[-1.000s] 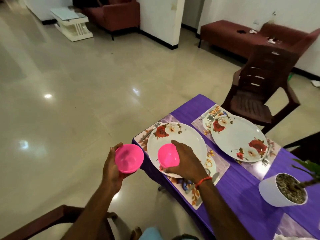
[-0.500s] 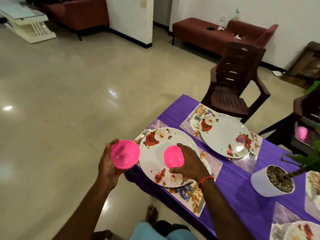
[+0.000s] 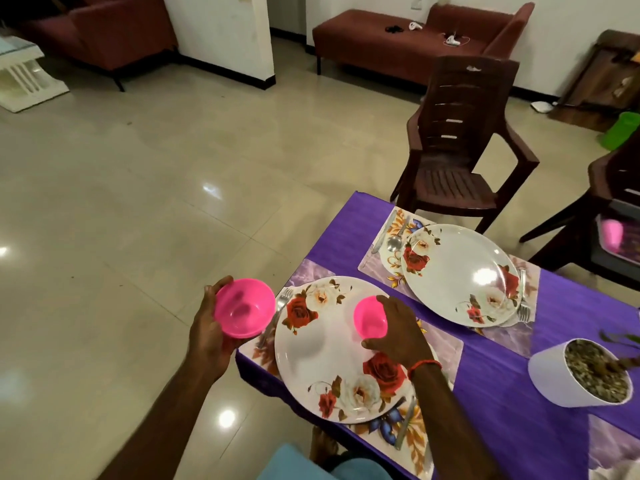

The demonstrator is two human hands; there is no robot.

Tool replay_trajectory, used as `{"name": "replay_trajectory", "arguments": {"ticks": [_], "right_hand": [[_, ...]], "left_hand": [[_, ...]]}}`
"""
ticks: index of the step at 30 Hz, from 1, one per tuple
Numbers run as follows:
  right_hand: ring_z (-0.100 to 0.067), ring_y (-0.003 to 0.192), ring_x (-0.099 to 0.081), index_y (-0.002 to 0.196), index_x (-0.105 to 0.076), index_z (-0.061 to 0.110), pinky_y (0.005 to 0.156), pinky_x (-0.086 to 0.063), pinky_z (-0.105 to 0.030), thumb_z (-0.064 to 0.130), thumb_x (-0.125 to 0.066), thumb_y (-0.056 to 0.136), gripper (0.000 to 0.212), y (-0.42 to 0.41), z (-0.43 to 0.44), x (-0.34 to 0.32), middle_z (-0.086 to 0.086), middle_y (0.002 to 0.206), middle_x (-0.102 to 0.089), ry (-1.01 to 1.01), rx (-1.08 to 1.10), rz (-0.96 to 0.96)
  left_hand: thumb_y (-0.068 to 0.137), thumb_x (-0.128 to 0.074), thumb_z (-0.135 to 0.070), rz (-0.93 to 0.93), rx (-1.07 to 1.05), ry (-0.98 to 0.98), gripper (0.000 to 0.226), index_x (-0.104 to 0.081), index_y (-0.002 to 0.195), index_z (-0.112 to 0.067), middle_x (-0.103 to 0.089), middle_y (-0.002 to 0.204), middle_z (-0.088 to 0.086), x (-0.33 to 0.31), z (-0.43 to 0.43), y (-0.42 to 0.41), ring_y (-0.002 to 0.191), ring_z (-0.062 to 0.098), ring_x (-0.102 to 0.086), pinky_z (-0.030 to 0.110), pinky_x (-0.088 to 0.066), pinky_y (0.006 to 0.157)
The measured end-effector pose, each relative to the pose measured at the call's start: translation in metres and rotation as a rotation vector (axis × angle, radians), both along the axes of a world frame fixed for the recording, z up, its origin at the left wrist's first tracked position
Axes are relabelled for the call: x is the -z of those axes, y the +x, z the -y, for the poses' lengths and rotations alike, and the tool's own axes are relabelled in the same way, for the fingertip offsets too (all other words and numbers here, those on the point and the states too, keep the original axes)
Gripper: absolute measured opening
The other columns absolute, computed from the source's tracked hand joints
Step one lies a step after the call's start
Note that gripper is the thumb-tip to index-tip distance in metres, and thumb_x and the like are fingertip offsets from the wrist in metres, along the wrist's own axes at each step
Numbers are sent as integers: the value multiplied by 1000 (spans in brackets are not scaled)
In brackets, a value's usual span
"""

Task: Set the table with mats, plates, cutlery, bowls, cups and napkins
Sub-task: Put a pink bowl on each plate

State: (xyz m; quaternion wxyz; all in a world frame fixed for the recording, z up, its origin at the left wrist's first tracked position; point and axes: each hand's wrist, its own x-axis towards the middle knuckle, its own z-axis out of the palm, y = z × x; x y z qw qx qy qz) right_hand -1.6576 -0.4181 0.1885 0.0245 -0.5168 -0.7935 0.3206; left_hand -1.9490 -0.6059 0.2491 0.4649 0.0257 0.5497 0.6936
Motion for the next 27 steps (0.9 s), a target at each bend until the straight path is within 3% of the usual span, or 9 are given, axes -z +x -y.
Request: {"name": "replay_trajectory", "arguments": {"ticks": [7,11,15,19,22,25,27], "right_hand": [[-26,138,-34,150,-31,28,110,-40,-46,54,-92,57,114,7,-23,4,0,148,-40,31,11,37],[-30,143,-33,151,-19,37,108,-42,-54,70,-87,47,128,6,-21,3,-1,155,-33,65,11,146],[-32,153,-10,157,-7,37,118,-22,-58,79,-80,52,134,-15,-19,-23,-6,167,-9,169,-55,254],[-30,154,-7,156,-22,34,121,-14,-55,68,-78,70,108,-59,-16,-59,-5,168,-12,204,-15,138],[-26,152,-14,154,-33,32,120,-22,-52,63,-78,74,96,-104,-7,-83,-3,165,-21,232,12,-43],[-28,149,-20,151,-40,29,119,-27,-49,63,-79,71,96,-149,9,-102,-4,161,-30,221,-100,-111],[-26,147,-20,153,-37,28,119,-29,-48,65,-82,67,104,-194,28,-108,-5,161,-29,193,-167,-115]], "left_hand": [[99,-47,-55,31,50,-2,54,-56,143,-26,-63,138,8,5,-24,-11,118,40,-63,55,-63,74],[99,-46,-54,37,77,-5,55,-56,144,-25,-63,139,7,9,-34,-20,121,41,-61,58,-62,76],[96,-49,-54,30,185,-13,58,-55,145,-25,-60,142,9,12,-46,-36,122,41,-61,57,-62,75],[86,-67,-62,-32,325,-2,64,-60,140,-28,-62,141,8,11,-60,-50,121,40,-63,63,-58,82],[100,-50,-53,-25,412,24,41,-66,130,-30,-66,134,8,7,-67,-68,115,35,-68,62,-58,80],[101,-46,-52,-3,462,4,40,-69,123,-29,-67,133,9,3,-71,-85,108,30,-72,56,-60,76],[100,-48,-55,4,487,-5,47,-67,129,-24,-66,134,11,1,-68,-111,115,36,-67,60,-59,78]]}}
